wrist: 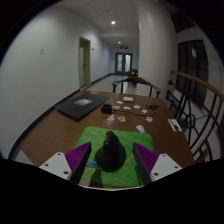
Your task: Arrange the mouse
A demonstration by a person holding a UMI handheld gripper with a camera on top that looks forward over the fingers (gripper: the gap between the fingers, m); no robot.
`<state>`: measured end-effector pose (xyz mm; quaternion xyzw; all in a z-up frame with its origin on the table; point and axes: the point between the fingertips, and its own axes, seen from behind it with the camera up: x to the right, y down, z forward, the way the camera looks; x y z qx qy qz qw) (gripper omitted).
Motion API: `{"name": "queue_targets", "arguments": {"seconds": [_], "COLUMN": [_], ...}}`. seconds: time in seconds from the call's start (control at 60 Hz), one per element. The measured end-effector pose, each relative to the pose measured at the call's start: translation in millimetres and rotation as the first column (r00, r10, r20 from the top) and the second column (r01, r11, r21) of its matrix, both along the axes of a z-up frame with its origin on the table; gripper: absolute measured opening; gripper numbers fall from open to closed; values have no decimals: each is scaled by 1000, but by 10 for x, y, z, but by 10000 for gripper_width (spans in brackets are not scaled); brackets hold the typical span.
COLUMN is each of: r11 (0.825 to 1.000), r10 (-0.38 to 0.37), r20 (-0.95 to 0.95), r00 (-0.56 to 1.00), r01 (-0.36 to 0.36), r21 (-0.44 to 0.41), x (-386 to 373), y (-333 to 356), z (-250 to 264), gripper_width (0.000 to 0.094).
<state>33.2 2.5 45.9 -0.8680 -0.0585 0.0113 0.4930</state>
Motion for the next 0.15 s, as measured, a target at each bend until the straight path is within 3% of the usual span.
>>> {"name": "queue_targets", "arguments": {"seconds": [0.15], "r11": [1000], "r10": [-13], "r20": [-49], "r00": [999], "r01": [12], "r21": [-18], "x": [246], "y": [-675], "z": [62], "gripper_width": [854]}}
